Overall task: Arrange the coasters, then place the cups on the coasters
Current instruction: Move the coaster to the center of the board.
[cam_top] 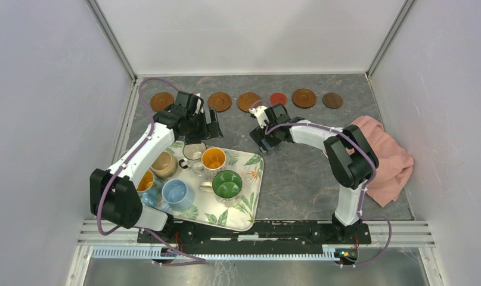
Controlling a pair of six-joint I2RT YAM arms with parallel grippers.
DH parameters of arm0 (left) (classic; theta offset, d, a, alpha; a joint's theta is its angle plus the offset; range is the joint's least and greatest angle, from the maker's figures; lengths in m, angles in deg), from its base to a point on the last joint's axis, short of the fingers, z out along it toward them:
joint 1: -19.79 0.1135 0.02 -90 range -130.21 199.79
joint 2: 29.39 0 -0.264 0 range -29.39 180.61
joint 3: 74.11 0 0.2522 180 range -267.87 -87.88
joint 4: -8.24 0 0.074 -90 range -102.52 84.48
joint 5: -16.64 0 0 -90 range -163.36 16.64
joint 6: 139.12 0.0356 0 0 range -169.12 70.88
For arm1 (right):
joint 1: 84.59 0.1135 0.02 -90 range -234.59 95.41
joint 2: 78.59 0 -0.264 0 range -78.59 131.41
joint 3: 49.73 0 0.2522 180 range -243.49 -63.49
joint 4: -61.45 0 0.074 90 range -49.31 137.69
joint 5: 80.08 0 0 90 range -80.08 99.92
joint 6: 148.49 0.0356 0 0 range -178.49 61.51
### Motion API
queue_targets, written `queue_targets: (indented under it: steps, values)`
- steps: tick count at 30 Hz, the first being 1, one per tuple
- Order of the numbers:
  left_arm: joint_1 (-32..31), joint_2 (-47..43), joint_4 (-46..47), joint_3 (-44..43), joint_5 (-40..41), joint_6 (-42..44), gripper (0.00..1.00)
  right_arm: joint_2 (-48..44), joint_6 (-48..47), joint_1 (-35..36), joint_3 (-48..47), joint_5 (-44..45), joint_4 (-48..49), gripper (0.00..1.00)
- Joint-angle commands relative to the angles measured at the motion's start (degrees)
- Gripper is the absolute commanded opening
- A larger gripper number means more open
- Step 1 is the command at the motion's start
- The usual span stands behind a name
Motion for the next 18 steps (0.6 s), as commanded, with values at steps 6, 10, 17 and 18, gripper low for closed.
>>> queue_targets:
  steps: [6,10,17,18]
  values:
    - [-0.12,0.4,1.63,0.34,-1.46,2.69,1.0,2.66,1.88,-1.1,-2.11,3.09,0.52,0.98]
    - [-0.01,0.6,1.8,0.32,-1.48,2.61,1.0,2.66,2.91,-1.13,-2.21,6.42,0.63,0.98]
    - [0.06,0.72,1.79,0.24,-1.54,3.12,1.0,3.98,3.59,-1.39,-4.94,5.85,0.14,0.98]
    - [0.06,0.65,1.8,0.24,-1.52,3.21,1.0,4.17,4.1,-1.79,-5.61,5.02,-0.08,0.98]
